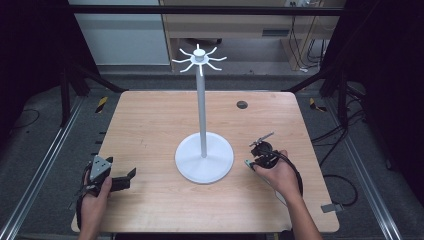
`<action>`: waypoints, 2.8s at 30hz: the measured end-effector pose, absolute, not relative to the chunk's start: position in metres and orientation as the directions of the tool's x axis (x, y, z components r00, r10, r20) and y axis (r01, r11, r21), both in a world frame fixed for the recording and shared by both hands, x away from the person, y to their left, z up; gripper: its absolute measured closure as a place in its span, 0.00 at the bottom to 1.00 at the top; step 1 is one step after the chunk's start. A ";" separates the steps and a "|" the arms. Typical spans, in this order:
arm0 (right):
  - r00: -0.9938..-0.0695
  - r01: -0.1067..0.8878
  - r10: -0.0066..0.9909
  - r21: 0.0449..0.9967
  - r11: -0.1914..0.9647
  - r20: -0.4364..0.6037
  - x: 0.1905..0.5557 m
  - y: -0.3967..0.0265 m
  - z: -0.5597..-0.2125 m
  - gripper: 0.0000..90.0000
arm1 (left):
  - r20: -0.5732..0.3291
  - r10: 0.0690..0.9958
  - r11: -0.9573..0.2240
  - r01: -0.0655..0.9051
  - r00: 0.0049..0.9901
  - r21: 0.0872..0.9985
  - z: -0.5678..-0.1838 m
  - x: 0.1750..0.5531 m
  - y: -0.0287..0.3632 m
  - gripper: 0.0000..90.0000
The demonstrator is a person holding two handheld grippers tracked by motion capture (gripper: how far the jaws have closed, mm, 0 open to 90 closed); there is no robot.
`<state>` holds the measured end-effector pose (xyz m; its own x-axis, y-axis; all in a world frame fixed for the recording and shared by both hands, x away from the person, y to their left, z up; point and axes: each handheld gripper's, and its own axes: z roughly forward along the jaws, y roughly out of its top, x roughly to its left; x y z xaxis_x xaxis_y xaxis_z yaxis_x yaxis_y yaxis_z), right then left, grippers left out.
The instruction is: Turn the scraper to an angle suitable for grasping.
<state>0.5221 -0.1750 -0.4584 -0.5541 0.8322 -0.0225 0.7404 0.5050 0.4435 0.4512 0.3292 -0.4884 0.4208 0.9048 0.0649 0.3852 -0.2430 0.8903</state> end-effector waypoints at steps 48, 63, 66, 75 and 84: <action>-0.580 0.768 0.814 0.315 0.557 -0.025 0.540 -0.165 -0.469 0.82 | 0.069 0.897 -0.254 0.380 0.437 0.890 -0.488 0.451 0.326 0.03; -0.566 0.725 0.824 0.471 0.502 -0.007 0.524 -0.180 -0.437 0.82 | 0.067 0.901 -0.249 0.382 0.429 0.890 -0.488 0.451 0.329 0.03; -0.557 0.710 0.830 0.523 0.472 0.007 0.518 -0.188 -0.425 0.82 | 0.070 0.900 -0.252 0.383 0.430 0.889 -0.488 0.451 0.329 0.03; -0.539 0.637 0.842 0.664 0.390 0.023 0.503 -0.207 -0.393 0.82 | 0.074 0.902 -0.255 0.386 0.426 0.887 -0.489 0.450 0.329 0.03; -0.539 0.570 0.841 0.751 0.332 0.037 0.497 -0.214 -0.375 0.83 | 0.076 0.902 -0.257 0.386 0.425 0.886 -0.489 0.449 0.328 0.03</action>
